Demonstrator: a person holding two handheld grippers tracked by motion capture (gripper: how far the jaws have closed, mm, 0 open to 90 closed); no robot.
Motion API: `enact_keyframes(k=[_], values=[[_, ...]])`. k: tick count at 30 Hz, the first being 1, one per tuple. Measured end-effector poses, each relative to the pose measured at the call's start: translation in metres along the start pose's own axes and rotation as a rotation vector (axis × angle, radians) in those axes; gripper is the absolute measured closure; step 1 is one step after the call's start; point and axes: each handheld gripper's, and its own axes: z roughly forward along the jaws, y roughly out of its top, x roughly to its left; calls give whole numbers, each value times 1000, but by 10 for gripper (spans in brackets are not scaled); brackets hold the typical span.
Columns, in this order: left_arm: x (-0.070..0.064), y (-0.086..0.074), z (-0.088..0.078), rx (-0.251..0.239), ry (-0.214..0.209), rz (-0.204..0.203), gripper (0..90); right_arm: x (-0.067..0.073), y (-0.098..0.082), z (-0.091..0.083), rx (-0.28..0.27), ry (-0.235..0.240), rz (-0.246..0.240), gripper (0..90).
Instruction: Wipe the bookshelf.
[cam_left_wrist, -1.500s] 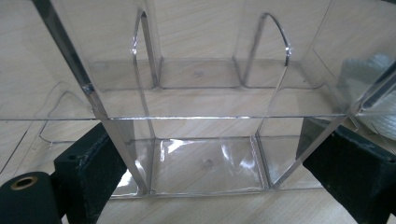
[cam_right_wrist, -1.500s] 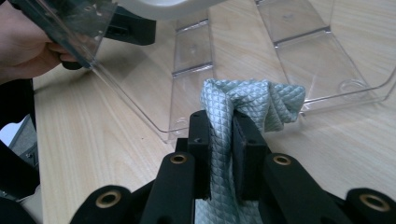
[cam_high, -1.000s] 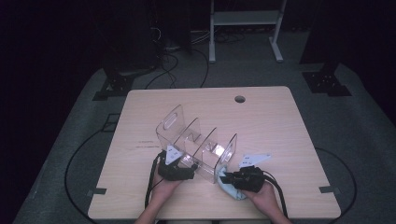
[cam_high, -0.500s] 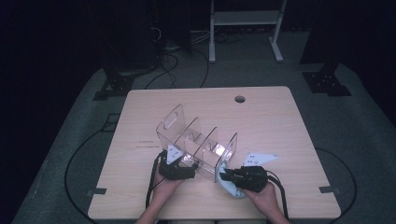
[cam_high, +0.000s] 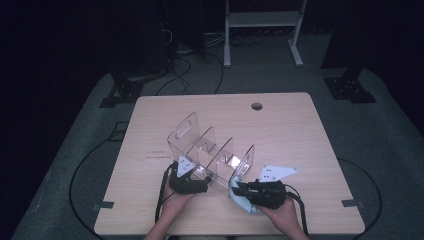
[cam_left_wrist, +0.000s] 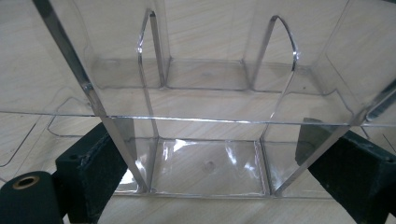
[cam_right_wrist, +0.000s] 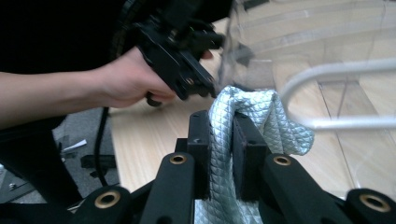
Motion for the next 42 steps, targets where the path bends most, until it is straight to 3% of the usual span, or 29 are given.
enact_keyframes(k=[2, 3, 7, 10, 13, 16, 17, 18, 21, 26, 27, 28, 29, 32, 36, 42], values=[[-1, 0, 0, 5, 1, 2, 82, -2, 6, -6, -22, -9, -1, 792], [-1, 0, 0, 4, 1, 2, 82, -10, 11, -14, -56, -42, 19, 793], [-2, 1, 0, 7, 5, 4, 82, -23, 18, -21, -67, -89, 36, 793], [-2, 1, 0, 4, 6, -1, 82, -19, 19, -20, -66, -90, 29, 793], [0, 1, -1, 8, -5, 8, 82, -7, 19, -15, -43, -36, -21, 791], [0, 1, -1, 7, -4, 6, 82, -10, 22, -18, -30, -44, -32, 792], [-1, 1, 0, 8, -3, 8, 82, -20, 24, -22, -43, -82, -19, 792], [0, 1, -1, 11, -2, 12, 82, -20, 24, -22, -43, -82, -19, 792], [-1, 1, 0, 10, 1, 10, 82, -39, 26, -26, -59, -123, 37, 791], [-1, 1, 0, 9, 0, 9, 82, -32, 25, -24, -57, -100, 21, 790], [-1, 1, 0, 6, 0, 5, 82, -25, 22, -20, -56, -46, 17, 789], [-1, 1, 0, 6, 0, 5, 82, -25, 22, -20, -56, -46, 17, 789], [-1, 1, 0, 5, -1, 4, 82, -21, 19, -18, -46, -5, 20, 789], [-1, 1, 0, 9, -1, 7, 82, -22, 19, -18, -40, -19, 15, 790], [-1, 1, 0, 11, 2, 7, 82, -38, 21, -23, -56, -89, 55, 790], [-1, 1, 1, 7, 7, 2, 82, -44, 20, -22, -64, -99, 73, 790]])
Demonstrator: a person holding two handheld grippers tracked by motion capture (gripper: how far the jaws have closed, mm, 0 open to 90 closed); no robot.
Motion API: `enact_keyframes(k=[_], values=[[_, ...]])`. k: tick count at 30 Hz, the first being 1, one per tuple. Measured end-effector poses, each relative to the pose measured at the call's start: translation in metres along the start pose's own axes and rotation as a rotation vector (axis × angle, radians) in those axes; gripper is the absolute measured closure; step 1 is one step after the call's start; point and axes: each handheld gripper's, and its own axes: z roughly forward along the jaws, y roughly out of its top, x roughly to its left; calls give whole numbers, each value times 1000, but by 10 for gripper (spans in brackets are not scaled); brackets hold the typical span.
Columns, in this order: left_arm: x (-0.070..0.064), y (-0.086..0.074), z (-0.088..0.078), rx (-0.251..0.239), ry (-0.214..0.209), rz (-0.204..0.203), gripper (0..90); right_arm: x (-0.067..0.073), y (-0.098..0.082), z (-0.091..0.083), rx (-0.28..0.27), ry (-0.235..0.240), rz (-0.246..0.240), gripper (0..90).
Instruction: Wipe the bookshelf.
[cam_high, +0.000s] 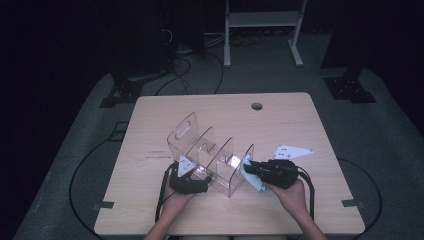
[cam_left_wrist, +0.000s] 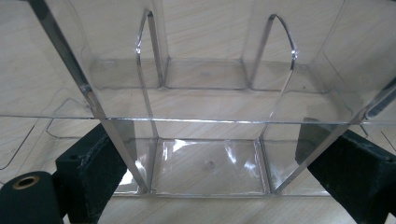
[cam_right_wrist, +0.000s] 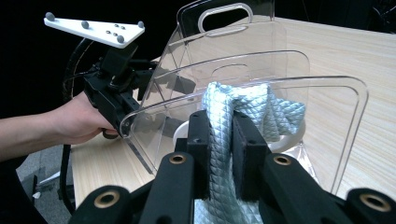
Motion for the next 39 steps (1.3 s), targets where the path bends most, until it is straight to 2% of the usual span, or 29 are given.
enact_keyframes(k=[4, 5, 8, 11, 14, 18, 19, 20, 23, 24, 25, 29, 31, 32, 33, 34, 35, 39], values=[[0, 0, 0, 1, -2, -1, 82, 10, -3, 3, 7, 26, -13, 788], [1, 0, -1, 1, -7, 2, 81, 19, -5, 5, 22, 45, -39, 788], [1, 0, -1, 1, -9, 3, 82, 22, -6, 5, 31, 54, -51, 789], [0, 0, -1, 3, -5, 4, 82, 15, -6, 4, 30, 47, -30, 790], [0, 0, -1, 3, -3, 2, 82, 8, -6, 3, 23, -4, -26, 790], [0, 0, -1, 2, -1, 2, 81, -2, -8, 4, 18, -49, -6, 791], [0, 0, 0, 1, -1, 1, 81, -5, -10, 6, 7, -44, 18, 791], [0, 0, 0, 1, -1, 1, 82, -5, -10, 6, 7, -44, 18, 791], [1, 0, -1, 2, -5, 4, 82, -1, -14, 7, -3, 5, 37, 790], [1, 0, -1, 2, -5, 4, 82, -1, -14, 7, -3, 5, 37, 790], [1, -1, -1, 2, -8, 4, 82, 4, -17, 9, 7, 57, 33, 788], [1, -1, -2, 4, -9, 6, 82, 4, -18, 9, 17, 75, 19, 790], [1, 0, -2, 5, -8, 7, 82, 0, -18, 9, 17, 45, 22, 790], [1, 0, -2, 5, -8, 7, 82, 0, -18, 9, 17, 45, 22, 790], [0, 0, -2, 6, -6, 6, 82, -6, -17, 10, 13, 14, 38, 789], [0, 0, -2, 6, -6, 6, 82, -6, -17, 10, 13, 14, 38, 789], [0, 0, -1, 4, -2, 5, 82, -12, -16, 10, 10, -14, 49, 789], [0, 0, -1, 2, -3, 3, 82, -11, -15, 10, 13, -30, 42, 789]])
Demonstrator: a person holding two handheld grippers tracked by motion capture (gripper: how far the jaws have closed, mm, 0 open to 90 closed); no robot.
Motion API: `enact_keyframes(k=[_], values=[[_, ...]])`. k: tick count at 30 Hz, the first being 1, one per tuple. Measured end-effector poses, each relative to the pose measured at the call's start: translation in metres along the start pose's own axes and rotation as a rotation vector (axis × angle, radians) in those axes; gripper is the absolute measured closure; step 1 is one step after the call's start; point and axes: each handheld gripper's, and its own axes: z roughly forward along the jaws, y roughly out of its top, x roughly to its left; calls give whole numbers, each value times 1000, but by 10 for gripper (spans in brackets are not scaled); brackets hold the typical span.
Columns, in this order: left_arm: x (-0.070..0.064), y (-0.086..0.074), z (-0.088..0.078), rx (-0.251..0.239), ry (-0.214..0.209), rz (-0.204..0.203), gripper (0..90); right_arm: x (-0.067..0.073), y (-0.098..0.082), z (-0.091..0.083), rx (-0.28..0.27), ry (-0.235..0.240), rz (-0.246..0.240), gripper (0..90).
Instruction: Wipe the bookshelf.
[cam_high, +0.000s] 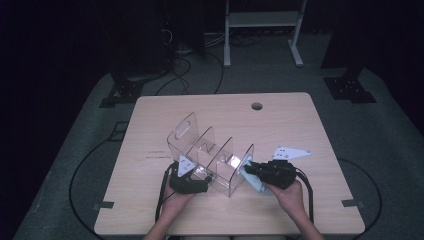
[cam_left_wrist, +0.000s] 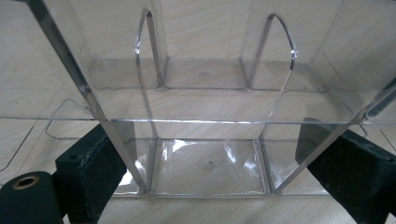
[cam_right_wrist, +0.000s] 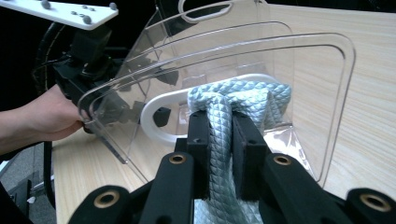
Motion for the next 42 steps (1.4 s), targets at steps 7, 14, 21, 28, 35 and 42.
enact_keyframes(k=[7, 14, 21, 28, 35, 42], values=[[1, -1, -1, 0, -7, 5, 82, 16, -4, 0, 23, 85, -53, 789], [-1, 0, -1, 2, -1, 7, 82, -3, 1, -2, -2, -1, 1, 791], [0, -1, -1, 2, -2, 2, 81, 7, -2, 0, 2, 37, -11, 791], [1, -1, -2, 0, -6, 5, 82, 20, -4, 0, 23, 116, -55, 790], [0, -1, -2, -3, -7, 6, 81, 0, -5, -9, 15, 37, -2, 792], [0, 0, -1, 2, -4, 7, 81, -13, -5, -25, 11, -28, 2, 792]])
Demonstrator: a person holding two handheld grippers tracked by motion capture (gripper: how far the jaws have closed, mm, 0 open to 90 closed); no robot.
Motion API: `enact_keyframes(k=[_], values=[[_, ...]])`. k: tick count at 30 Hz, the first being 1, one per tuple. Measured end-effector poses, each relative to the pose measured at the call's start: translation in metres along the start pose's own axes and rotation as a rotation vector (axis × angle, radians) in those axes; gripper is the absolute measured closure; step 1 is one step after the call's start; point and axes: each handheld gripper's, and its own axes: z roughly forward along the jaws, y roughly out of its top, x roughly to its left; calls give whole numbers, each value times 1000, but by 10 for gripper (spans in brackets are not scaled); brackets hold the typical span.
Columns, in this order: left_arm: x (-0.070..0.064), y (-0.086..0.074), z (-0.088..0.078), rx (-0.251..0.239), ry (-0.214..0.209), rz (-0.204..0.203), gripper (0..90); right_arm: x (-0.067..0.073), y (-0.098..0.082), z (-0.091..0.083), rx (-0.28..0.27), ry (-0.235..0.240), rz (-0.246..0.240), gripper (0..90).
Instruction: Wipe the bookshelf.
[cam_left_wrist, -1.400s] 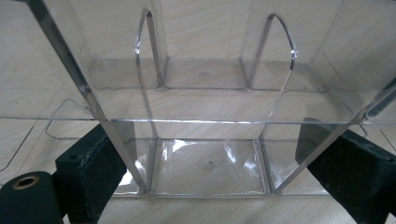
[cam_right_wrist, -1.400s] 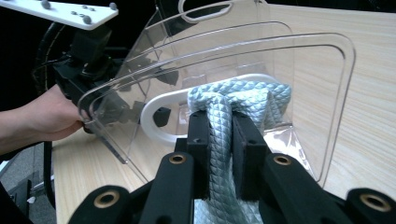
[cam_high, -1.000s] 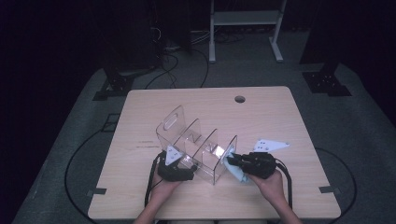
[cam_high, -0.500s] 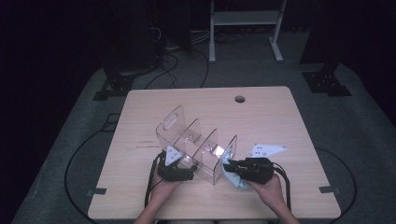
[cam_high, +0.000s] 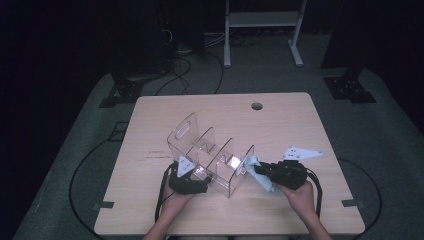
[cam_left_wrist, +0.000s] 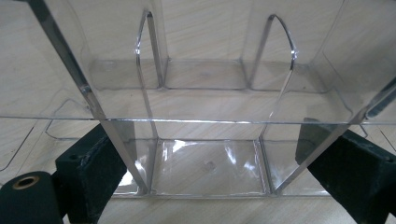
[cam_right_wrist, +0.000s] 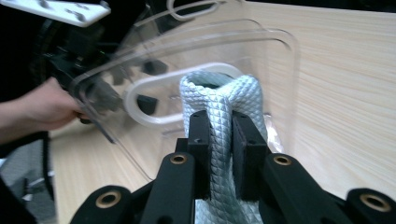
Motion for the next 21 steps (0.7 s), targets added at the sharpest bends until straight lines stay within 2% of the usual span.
enact_keyframes(k=[2, 3, 4, 5, 6, 7, 9, 10, 13, 14, 15, 16, 17, 18, 21], values=[[0, 0, 0, -2, 0, 0, 81, -2, -1, -1, 7, -19, -4, 792], [0, 0, 0, -3, 0, -1, 81, -5, -3, -1, 14, -33, 5, 792], [0, 0, 0, -3, -1, -1, 81, -15, -8, -1, 31, -63, 24, 792], [0, -1, 0, -3, -1, -1, 81, -15, -8, -1, 31, -63, 24, 792], [0, -1, 0, -3, -1, -2, 81, -25, -14, 1, 50, -86, 59, 792], [0, -1, 0, -3, -1, -2, 81, -25, -14, 1, 50, -86, 59, 792], [0, -1, 0, -3, -1, -2, 81, -32, -20, 5, 69, -105, 91, 792], [0, -1, 0, -3, -1, -1, 81, -38, -23, 9, 94, -132, 108, 792], [0, -1, 0, -4, -1, -2, 81, -43, -25, 15, 118, -156, 124, 792], [0, -1, 0, -4, -1, -2, 81, -48, -27, 23, 141, -176, 150, 791], [0, -1, 0, -4, -1, -2, 81, -48, -27, 23, 141, -176, 150, 791], [0, -1, 0, -3, 0, -2, 81, -50, -29, 32, 168, -198, 161, 791], [0, -1, 0, -3, 0, -2, 81, -50, -29, 32, 168, -198, 161, 791], [0, -1, 0, -2, 0, -1, 81, -47, -29, 41, 186, -206, 166, 790], [0, -1, 0, -2, -1, -1, 81, -44, -27, 47, 192, -208, 153, 790]])
